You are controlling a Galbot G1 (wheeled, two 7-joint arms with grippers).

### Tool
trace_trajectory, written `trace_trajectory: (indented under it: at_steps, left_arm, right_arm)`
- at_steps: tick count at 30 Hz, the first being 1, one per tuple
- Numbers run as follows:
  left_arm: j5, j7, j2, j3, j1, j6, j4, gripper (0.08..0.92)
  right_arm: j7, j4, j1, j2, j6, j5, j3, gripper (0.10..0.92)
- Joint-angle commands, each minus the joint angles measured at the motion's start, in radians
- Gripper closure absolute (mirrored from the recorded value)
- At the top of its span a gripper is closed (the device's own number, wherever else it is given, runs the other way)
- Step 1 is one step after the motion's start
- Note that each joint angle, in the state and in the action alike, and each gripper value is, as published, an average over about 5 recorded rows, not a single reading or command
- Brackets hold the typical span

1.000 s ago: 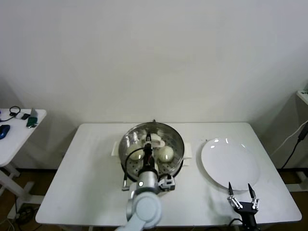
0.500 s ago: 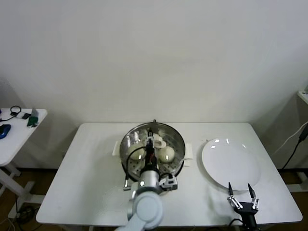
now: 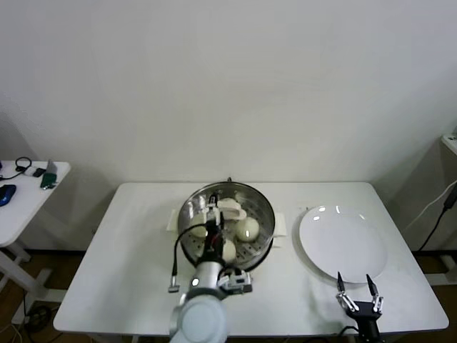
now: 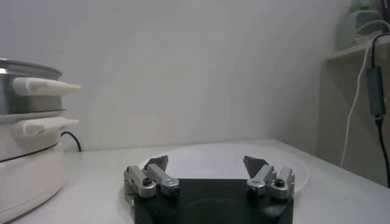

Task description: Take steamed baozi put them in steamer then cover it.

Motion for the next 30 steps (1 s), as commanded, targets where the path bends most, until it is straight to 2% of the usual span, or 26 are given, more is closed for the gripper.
trace_trajectory:
  at_steps: [1,5,8,11,15,18,22,30]
  left_arm:
    - [-0.434,-0.208,0.11,-0.112,0.217,-0.144,-0.187,0.179]
    - [-0.738,-0.386,0.074,-0.281,0.293,-0.321,-0.193,0.177]
    - [-0.937,-0.443,0.04,-0.446,0.318,-0.445,-0.194,0.177]
    - [-1.176,-0.406,0.029,-0.616,0.36,-0.555,-0.195,0.177]
    - [-1.528,-0.265,0.024,-0.858,0.44,-0.627,-0.173,0.177]
    - [-1.699,-0.207,0.038,-0.963,0.49,-0.691,-0.104,0.177]
    - [-1.744,-0.181,0.04,-0.988,0.531,-0.786,0.004,0.177]
    - [-1.748,-0.16,-0.003,-0.898,0.532,-0.938,0.173,0.177]
  right_arm:
    - [0.046,0.028,-0.005,-0.001,-0.052,0.026,-0.005,0.203]
    - [0.07,0.085,-0.015,-0.003,-0.083,0.023,-0.001,0.203]
    - [0.077,0.126,-0.024,-0.011,-0.097,-0.005,0.006,0.203]
    - [0.082,0.151,-0.029,-0.018,-0.106,-0.024,0.009,0.203]
    - [0.078,0.162,-0.032,-0.03,-0.101,-0.025,0.009,0.203]
    - [0.074,0.156,-0.034,-0.035,-0.09,-0.024,0.004,0.203]
    - [0.065,0.141,-0.033,-0.038,-0.069,-0.022,-0.008,0.203]
    - [0.061,0.117,-0.018,-0.033,-0.056,-0.025,-0.021,0.203]
